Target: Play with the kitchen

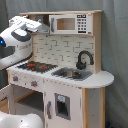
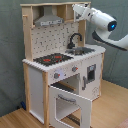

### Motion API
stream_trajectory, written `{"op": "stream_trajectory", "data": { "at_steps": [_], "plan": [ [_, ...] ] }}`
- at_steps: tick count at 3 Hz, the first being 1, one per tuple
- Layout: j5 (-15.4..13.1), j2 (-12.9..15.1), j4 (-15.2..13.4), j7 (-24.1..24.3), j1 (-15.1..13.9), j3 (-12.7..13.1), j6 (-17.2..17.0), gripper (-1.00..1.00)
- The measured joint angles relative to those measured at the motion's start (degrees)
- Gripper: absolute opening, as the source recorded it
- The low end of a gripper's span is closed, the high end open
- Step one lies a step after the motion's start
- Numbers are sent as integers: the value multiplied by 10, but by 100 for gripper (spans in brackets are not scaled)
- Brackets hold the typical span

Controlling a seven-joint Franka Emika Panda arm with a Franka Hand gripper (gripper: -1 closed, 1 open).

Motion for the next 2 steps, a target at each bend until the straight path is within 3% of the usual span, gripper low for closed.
{"op": "stream_trajectory", "data": {
  "at_steps": [2],
  "plan": [
    [28, -55, 21, 92, -50, 9, -16, 100]
  ]
}}
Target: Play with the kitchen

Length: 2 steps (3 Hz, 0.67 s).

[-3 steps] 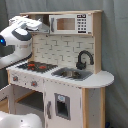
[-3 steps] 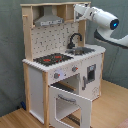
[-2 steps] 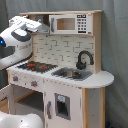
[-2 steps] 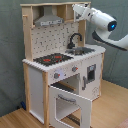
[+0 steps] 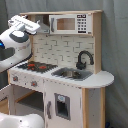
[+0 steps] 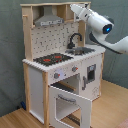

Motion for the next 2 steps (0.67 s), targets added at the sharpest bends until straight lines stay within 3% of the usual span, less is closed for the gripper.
{"op": "stream_trajectory", "data": {
  "at_steps": [2],
  "plan": [
    [27, -53, 23, 88, -39, 1, -34, 100]
  ]
}}
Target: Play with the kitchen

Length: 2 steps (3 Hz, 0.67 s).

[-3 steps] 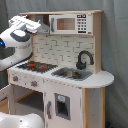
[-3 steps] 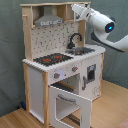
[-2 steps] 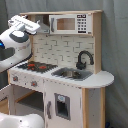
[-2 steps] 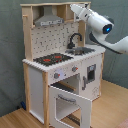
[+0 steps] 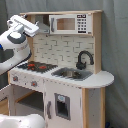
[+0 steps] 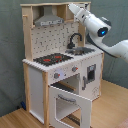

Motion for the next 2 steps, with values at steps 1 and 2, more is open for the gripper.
{"op": "stream_trajectory", "data": {
  "at_steps": [1, 2],
  "plan": [
    [16, -33, 16, 61, -21, 0, -33, 100],
    [29, -58, 31, 115, -35, -1, -70, 100]
  ]
}}
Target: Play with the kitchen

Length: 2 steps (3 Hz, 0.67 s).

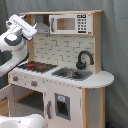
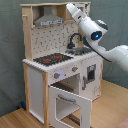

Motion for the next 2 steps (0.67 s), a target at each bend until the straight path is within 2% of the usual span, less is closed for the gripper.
{"op": "stream_trajectory", "data": {
  "at_steps": [1, 2],
  "plan": [
    [7, -17, 15, 50, -9, -1, -39, 100],
    [8, -22, 30, 95, -12, 0, -77, 100]
  ]
}}
